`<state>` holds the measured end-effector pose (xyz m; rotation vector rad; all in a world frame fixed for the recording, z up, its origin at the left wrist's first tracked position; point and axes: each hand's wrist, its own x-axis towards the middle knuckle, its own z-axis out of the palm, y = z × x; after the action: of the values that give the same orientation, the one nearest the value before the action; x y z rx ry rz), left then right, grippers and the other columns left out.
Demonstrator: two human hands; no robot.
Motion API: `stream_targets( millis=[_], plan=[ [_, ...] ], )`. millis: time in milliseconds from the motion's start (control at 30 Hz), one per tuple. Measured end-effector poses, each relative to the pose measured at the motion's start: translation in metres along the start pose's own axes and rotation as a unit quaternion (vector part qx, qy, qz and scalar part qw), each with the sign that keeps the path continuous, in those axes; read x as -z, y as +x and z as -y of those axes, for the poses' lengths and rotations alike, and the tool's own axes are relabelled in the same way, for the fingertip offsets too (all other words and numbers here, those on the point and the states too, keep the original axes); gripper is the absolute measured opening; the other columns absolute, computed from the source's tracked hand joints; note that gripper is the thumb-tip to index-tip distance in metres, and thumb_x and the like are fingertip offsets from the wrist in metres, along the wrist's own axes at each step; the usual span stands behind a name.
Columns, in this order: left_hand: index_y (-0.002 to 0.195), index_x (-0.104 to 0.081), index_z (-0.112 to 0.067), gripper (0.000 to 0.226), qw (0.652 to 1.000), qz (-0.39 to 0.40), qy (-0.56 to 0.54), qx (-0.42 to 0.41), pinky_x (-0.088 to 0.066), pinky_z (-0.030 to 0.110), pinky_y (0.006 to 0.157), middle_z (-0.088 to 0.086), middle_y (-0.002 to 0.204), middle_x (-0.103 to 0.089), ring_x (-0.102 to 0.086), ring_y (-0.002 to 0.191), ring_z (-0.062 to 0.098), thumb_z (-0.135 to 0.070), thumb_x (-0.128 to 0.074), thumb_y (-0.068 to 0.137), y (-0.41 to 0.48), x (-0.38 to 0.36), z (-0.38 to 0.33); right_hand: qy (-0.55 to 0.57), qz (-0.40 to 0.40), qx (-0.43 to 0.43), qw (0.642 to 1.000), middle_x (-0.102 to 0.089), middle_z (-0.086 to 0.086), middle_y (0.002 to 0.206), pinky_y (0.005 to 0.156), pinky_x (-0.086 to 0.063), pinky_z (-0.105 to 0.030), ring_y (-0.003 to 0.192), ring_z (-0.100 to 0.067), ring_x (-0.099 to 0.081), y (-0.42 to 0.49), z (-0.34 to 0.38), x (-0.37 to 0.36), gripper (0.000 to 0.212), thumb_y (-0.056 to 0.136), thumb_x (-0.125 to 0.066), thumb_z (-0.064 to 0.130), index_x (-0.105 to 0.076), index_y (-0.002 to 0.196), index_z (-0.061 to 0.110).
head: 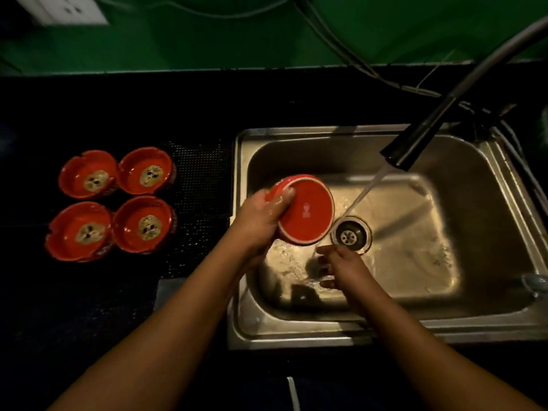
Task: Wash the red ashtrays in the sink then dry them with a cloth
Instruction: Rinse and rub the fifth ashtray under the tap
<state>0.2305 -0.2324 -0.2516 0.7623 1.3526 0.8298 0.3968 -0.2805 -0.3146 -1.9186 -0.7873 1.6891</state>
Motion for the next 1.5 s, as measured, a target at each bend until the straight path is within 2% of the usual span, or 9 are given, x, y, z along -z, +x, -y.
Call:
stream_targets(
  millis=[133, 333, 500, 600, 700, 933, 1167, 1300, 1500],
  plan=[
    [0.107, -0.059, -0.011, 0.052, 0.994, -0.015, 0.095, 0.046, -0.058, 0.052, 0.075, 0.016, 0.103, -0.07, -0.069, 0.087, 0.029, -0.052, -0.07, 0.077, -0.007, 0.018, 0.013, -0.026, -0.059, 0.024, 0.998, -0.058, -0.016, 0.078, 0.05, -0.038, -0.021, 0.059, -0.016, -0.051, -0.003, 0.003, -0.022, 0.02, 0.095, -0.049, 0.01, -0.061, 0.079, 0.009],
    [0.111, -0.055, -0.012, 0.032, 0.999, -0.02, 0.039, 0.026, -0.056, 0.041, 0.084, 0.012, 0.108, -0.066, -0.066, 0.097, 0.025, -0.034, -0.062, 0.089, -0.055, 0.072, 0.002, -0.12, -0.052, 0.135, 0.982, -0.069, -0.008, 0.094, 0.083, -0.049, -0.039, 0.088, -0.025, -0.062, -0.016, 0.016, -0.07, 0.016, 0.094, -0.052, 0.018, -0.066, 0.087, 0.019],
    [0.093, -0.051, -0.021, 0.007, 0.989, -0.051, 0.126, -0.063, -0.048, 0.034, 0.079, 0.004, 0.091, -0.061, -0.06, 0.086, 0.017, -0.017, -0.055, 0.091, -0.107, 0.136, 0.007, -0.247, 0.003, 0.289, 0.925, -0.064, 0.006, 0.096, 0.07, -0.042, -0.022, 0.086, -0.009, -0.059, -0.036, 0.033, -0.126, 0.017, 0.094, -0.053, 0.019, -0.068, 0.102, 0.021],
    [0.091, -0.049, -0.023, 0.013, 0.953, -0.083, 0.252, -0.145, -0.043, 0.022, 0.066, -0.008, 0.079, -0.055, -0.051, 0.068, 0.0, -0.014, -0.057, 0.091, -0.135, 0.169, 0.024, -0.345, 0.027, 0.374, 0.86, -0.061, 0.002, 0.103, 0.078, -0.038, -0.02, 0.093, -0.011, -0.056, -0.04, 0.041, -0.158, 0.021, 0.093, -0.055, 0.016, -0.068, 0.109, 0.016],
    [0.094, -0.051, -0.02, 0.011, 0.888, -0.145, 0.392, -0.192, -0.043, 0.024, 0.069, -0.008, 0.085, -0.056, -0.054, 0.077, 0.003, -0.016, -0.06, 0.088, -0.146, 0.202, 0.05, -0.431, 0.038, 0.406, 0.805, -0.058, -0.008, 0.125, 0.099, -0.039, -0.029, 0.116, -0.022, -0.053, -0.032, 0.042, -0.186, 0.03, 0.094, -0.054, 0.021, -0.064, 0.12, 0.01],
    [0.122, -0.05, -0.015, 0.03, 0.789, -0.216, 0.569, -0.087, -0.032, 0.04, 0.099, 0.003, 0.121, -0.055, -0.047, 0.112, 0.025, -0.023, -0.051, 0.093, -0.144, 0.248, 0.102, -0.561, 0.008, 0.351, 0.75, -0.027, -0.019, 0.155, 0.117, -0.013, -0.044, 0.144, -0.038, -0.018, -0.017, 0.028, -0.218, 0.051, 0.1, -0.035, 0.04, -0.043, 0.142, 0.012],
    [0.129, -0.047, -0.017, 0.036, 0.754, -0.235, 0.609, -0.072, -0.034, 0.039, 0.099, 0.004, 0.124, -0.051, -0.046, 0.114, 0.024, -0.024, -0.049, 0.094, -0.138, 0.252, 0.114, -0.579, 0.007, 0.344, 0.74, -0.019, -0.014, 0.158, 0.118, -0.008, -0.042, 0.147, -0.034, -0.01, -0.018, 0.026, -0.217, 0.057, 0.099, -0.033, 0.047, -0.034, 0.148, 0.017],
    [0.138, -0.034, -0.021, 0.055, 0.736, -0.247, 0.629, -0.027, -0.019, 0.045, 0.112, 0.008, 0.136, -0.037, -0.033, 0.127, 0.029, -0.038, -0.054, 0.089, -0.134, 0.248, 0.1, -0.592, 0.014, 0.358, 0.722, -0.021, -0.012, 0.158, 0.118, -0.01, -0.039, 0.146, -0.032, -0.013, -0.019, 0.029, -0.212, 0.057, 0.097, -0.042, 0.045, -0.034, 0.148, 0.019],
    [0.138, -0.033, -0.028, 0.055, 0.766, -0.222, 0.592, -0.117, -0.011, 0.047, 0.116, 0.007, 0.141, -0.031, -0.024, 0.134, 0.029, -0.046, -0.051, 0.09, -0.106, 0.196, 0.037, -0.507, 0.021, 0.392, 0.767, -0.063, -0.009, 0.119, 0.092, -0.045, -0.034, 0.11, -0.027, -0.058, -0.027, 0.059, -0.177, 0.032, 0.088, -0.059, 0.024, -0.064, 0.118, 0.014]
  ],
)
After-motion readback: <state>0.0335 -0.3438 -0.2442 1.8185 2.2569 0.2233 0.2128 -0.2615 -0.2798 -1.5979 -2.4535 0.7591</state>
